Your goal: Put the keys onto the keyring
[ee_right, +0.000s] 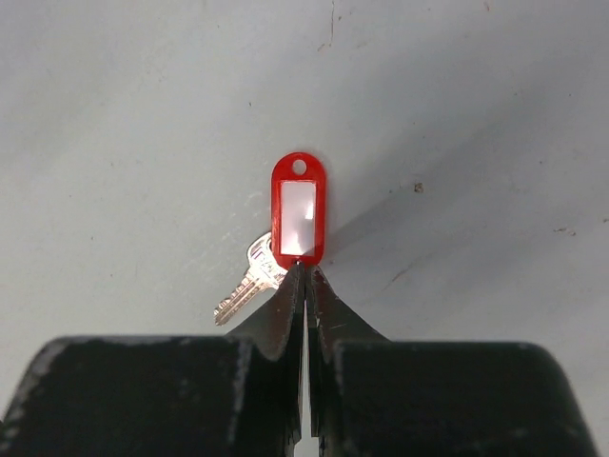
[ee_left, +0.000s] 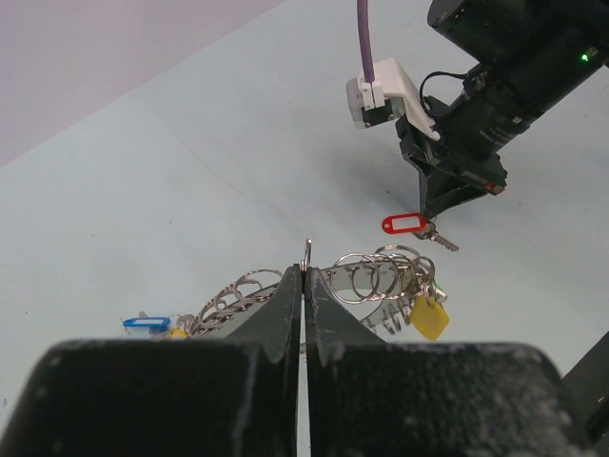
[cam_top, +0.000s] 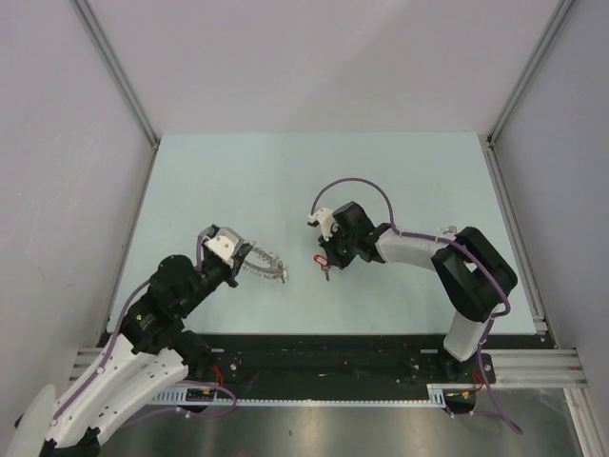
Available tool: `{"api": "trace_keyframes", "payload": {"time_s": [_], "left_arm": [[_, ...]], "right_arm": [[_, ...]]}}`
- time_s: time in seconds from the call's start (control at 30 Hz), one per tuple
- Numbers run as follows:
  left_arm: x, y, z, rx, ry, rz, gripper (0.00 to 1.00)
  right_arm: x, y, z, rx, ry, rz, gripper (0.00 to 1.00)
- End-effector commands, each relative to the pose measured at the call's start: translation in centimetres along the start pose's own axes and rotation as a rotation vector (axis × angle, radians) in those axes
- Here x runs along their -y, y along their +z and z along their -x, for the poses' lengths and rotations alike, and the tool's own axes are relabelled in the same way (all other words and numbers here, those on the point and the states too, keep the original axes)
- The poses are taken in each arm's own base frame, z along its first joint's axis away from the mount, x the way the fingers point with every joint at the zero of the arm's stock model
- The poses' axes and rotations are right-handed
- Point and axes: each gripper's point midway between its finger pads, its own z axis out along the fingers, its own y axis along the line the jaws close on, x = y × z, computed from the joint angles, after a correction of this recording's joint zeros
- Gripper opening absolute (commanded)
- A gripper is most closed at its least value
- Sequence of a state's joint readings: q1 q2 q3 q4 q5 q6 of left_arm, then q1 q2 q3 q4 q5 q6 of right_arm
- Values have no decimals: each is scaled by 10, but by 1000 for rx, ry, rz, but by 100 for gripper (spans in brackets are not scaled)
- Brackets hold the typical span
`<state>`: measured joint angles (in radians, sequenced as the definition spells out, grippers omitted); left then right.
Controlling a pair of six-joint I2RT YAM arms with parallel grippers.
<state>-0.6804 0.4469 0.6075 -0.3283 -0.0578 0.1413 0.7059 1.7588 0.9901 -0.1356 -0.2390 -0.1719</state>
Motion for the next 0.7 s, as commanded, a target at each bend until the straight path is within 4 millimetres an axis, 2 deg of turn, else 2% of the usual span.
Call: {"api": "trace_keyframes", "payload": {"time_s": [0.0, 0.1, 0.3, 0.5, 0.67], "left_arm": [[-6, 0, 15, 58, 12, 21, 0], [-5, 1, 15, 58, 12, 18, 0], [-6, 0, 16, 63, 10, 18, 0], [-5, -1, 17, 68, 8, 16, 0], [-4, -2, 18, 75, 6, 11, 1]], "right_arm": [[0, 5, 18, 55, -41, 9, 0], [-5, 2, 20, 56, -31, 24, 6], [-5, -17, 32, 91, -6, 3, 32], [0, -33, 39, 145, 84, -14, 37], [-2, -32, 27, 150, 98, 92, 38]]}}
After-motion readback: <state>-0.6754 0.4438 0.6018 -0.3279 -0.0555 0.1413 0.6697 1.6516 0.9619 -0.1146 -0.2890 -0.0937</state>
